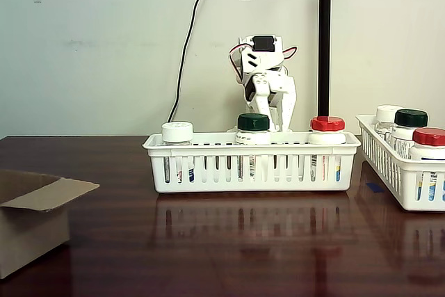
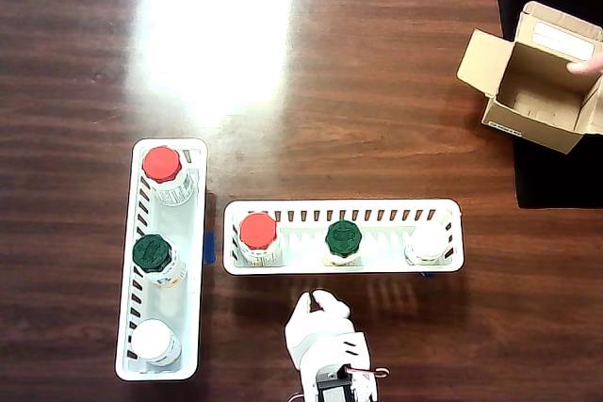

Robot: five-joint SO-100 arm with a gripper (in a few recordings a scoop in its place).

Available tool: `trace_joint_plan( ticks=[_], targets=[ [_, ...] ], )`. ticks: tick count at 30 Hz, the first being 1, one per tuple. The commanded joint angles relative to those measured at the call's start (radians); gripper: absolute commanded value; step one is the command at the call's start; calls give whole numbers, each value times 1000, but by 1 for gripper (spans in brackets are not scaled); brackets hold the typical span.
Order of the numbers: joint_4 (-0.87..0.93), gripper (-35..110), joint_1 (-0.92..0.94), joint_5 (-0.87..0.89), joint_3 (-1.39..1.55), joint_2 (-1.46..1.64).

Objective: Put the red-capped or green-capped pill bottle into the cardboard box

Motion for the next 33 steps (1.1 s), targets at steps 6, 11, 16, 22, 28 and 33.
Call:
trace_joint_plan(
  ticks=[6,11,16,22,28,33],
  targets=[
    [-107,1,26,46,0,86],
    [-133,2,23,58,-11,86],
    [-127,2,21,74,-51,86],
    [-126,2,18,86,-72,86],
    [-137,2,18,95,-78,86],
    [-158,2,25,97,-91,86]
  ],
)
